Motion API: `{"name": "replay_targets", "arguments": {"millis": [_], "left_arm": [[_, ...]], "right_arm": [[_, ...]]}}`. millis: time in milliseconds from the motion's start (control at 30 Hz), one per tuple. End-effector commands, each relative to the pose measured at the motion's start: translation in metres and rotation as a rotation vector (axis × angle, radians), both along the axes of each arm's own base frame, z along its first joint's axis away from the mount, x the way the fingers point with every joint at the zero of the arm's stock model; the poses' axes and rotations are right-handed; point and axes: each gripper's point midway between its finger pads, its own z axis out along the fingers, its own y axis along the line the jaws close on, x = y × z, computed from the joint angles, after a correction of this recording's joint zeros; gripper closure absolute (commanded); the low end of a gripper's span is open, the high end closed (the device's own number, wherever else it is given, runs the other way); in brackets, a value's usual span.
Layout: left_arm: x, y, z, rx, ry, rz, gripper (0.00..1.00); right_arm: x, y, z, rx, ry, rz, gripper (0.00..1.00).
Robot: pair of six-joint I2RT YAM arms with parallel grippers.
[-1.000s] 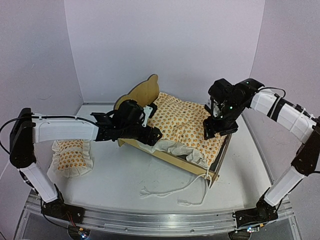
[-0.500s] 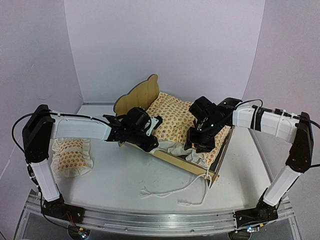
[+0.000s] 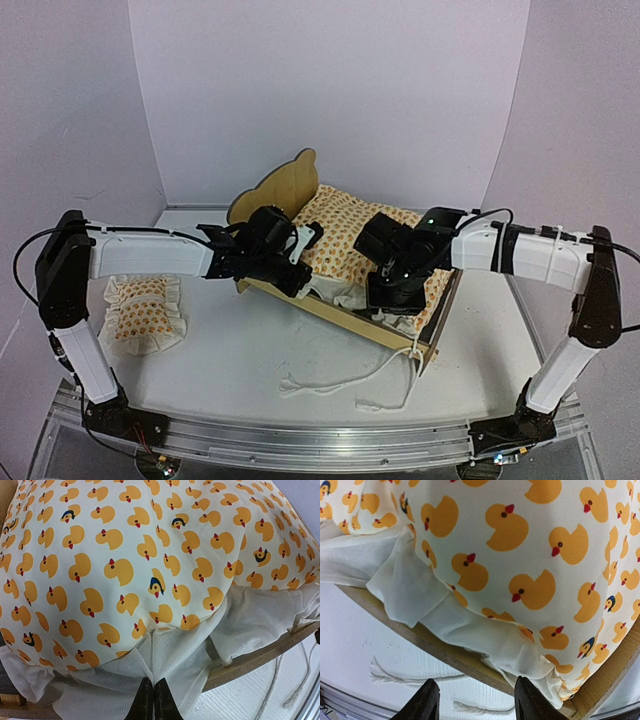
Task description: Set up the pet bed
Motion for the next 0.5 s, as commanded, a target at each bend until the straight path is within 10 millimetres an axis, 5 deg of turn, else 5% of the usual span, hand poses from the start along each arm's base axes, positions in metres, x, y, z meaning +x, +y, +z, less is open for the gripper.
{"name": "replay_targets", "arguments": {"millis": [0, 333, 467], "left_arm": [[0.002, -0.010, 0.058, -0.108, -0.082, -0.022, 1.00], [-0.007, -0.020, 0.066, -0.165, -0.062, -0.079, 1.00], [-0.007, -0.019, 0.069, -0.171, -0.069, -0.083, 1.00]], "right_arm": [[0.021, -0.007, 0.001, -0.052, -0.083, -0.119, 0.48], [0.036, -0.023, -0.020, -0.036, -0.151, -0.520, 0.50], [0.038, -0.031, -0.026, -0.106, -0.180, -0.538, 0.49]]}}
